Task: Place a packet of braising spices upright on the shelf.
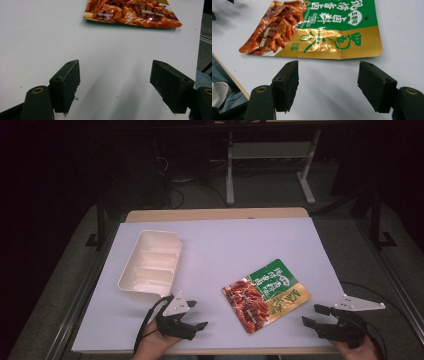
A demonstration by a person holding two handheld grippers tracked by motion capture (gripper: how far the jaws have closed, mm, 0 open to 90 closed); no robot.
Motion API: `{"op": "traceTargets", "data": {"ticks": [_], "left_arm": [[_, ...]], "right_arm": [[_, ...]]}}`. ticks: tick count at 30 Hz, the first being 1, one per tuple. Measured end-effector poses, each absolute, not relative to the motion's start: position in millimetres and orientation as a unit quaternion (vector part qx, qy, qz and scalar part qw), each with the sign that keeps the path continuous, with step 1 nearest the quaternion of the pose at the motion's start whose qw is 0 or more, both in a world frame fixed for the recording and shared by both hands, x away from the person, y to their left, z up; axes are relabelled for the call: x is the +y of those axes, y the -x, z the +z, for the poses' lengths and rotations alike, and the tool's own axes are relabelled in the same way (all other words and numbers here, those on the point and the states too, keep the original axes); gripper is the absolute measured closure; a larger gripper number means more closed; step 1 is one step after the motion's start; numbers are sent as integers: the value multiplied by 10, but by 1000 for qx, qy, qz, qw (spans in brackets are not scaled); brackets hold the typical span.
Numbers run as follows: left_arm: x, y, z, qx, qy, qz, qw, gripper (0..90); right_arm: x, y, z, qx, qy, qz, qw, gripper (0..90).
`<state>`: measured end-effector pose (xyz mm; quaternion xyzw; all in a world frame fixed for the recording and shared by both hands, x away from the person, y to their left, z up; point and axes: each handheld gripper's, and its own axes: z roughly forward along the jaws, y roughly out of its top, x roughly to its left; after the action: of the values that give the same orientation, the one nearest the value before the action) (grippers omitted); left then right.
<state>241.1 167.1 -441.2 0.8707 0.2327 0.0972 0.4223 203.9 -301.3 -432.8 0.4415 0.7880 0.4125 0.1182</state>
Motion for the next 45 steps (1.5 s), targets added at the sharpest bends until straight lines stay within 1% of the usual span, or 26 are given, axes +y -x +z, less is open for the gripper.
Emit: {"op": "traceTargets", "data": {"ticks": [12,19,29,35,41,42,43,45], "left_arm": [[1566,-2419,-4342,222,-871,100,428,254],[1427,-2511,-4242,203,-877,97,425,307],[1111,-2741,-4154,193,-882,92,419,343],[921,-2885,-4149,185,-888,83,412,427],[741,-2970,-4195,179,-896,79,398,571],[715,-2979,-4209,177,-898,77,395,630],[700,-2984,-4219,176,-900,77,391,630],[653,-3002,-4256,174,-905,69,382,687]], "right_arm": [[-3019,-2022,-4302,786,-439,417,124,318],[-3067,-2025,-4294,780,-446,420,128,305],[-3107,-2046,-4323,779,-450,418,124,282],[-3117,-2061,-4328,780,-451,417,123,277],[-3125,-2086,-4328,777,-455,418,122,262],[-3126,-2097,-4327,775,-457,419,121,256],[-3126,-2097,-4327,775,-457,419,121,256],[-3126,-2113,-4331,775,-458,418,122,254]]}}
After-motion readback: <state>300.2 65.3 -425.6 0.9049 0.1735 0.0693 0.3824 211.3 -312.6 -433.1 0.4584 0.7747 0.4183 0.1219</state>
